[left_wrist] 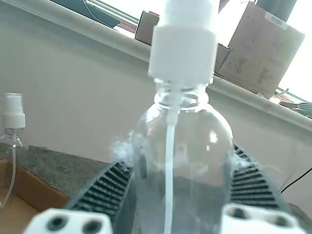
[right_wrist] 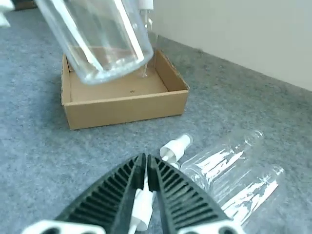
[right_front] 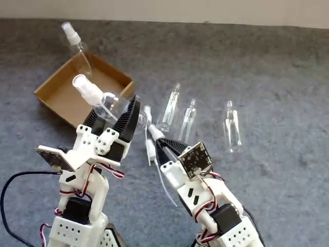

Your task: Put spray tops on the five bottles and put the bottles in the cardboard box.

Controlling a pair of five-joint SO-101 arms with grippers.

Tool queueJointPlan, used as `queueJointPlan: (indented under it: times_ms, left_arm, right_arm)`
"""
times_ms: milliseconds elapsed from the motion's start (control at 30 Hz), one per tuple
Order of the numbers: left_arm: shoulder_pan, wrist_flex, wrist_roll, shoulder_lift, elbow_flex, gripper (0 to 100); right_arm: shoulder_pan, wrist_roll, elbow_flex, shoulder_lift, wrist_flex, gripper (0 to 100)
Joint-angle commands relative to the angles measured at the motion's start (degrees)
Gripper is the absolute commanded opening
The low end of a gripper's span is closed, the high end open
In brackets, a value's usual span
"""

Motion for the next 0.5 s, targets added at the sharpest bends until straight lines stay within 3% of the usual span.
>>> queueJointPlan:
  times_ms: [0,133,300,467]
  left_arm:
    - [-0.7,-1.5,0.2,-0.9,1.0,14]
    - [-0.4,-1.5,-0.7,-0.8,0.1,14]
    - [6.1,-1.5,-11.3,-0.8,-1.9,14]
    - [7.6,-1.6,-14.8,-0.8,-2.9,14]
  right_arm:
    - [3.9,-0.6,2.1,-1.5,1.2,0.5]
    - [2.3,-0.6,2.4,-1.8,1.2,0.5]
    - [-1.5,-0.6,2.4,-1.7,1.2,0.5]
    - [-1.6,-0.6,2.4,-1.7,1.2,0.5]
